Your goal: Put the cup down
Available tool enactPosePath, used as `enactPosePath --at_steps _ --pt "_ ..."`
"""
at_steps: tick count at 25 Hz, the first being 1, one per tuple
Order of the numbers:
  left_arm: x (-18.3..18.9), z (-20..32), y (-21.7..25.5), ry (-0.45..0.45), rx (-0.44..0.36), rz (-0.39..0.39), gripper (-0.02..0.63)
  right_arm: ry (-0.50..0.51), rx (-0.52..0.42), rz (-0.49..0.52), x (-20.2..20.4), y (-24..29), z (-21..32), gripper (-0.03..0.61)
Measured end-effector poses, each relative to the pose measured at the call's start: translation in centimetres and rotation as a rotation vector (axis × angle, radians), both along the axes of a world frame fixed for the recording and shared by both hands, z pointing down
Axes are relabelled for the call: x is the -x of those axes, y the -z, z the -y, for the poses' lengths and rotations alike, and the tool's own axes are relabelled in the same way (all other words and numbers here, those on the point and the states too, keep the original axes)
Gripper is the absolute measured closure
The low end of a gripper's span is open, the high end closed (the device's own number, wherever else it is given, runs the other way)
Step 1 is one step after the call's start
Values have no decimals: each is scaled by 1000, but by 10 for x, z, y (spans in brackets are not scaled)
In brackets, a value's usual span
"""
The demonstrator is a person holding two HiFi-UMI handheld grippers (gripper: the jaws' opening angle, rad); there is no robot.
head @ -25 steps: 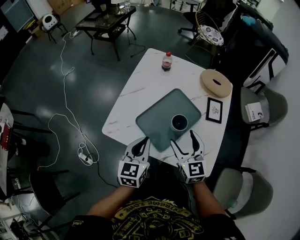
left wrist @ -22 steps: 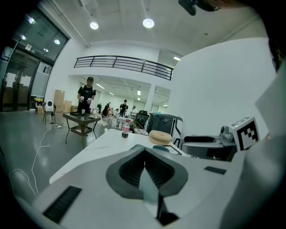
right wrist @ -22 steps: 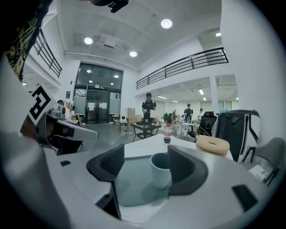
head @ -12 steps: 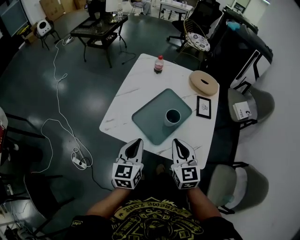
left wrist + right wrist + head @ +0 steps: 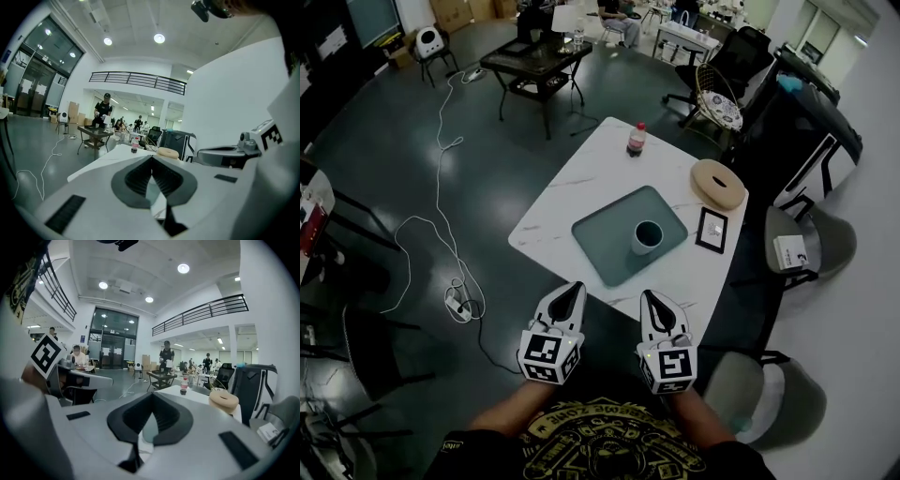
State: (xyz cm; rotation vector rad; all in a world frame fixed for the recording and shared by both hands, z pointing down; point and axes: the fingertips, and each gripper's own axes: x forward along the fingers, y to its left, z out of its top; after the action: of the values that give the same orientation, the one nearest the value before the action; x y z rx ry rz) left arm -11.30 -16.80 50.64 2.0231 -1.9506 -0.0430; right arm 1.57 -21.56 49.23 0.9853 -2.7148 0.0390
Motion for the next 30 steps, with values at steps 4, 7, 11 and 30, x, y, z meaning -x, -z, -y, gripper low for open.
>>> enactPosePath --at_steps 4,7,11,30 --pt "-26 -20 13 50 -21 16 601 67 -22 -10 -17 15 -15 571" --pt "-46 -36 22 87 -31 37 601 123 -23 -12 -31 19 -27 571" --pt "-63 -62 31 158 -36 63 601 205 -16 1 -43 24 -45 572" --pt "-56 -247 50 518 2 145 601 623 74 86 -10 34 -209 574"
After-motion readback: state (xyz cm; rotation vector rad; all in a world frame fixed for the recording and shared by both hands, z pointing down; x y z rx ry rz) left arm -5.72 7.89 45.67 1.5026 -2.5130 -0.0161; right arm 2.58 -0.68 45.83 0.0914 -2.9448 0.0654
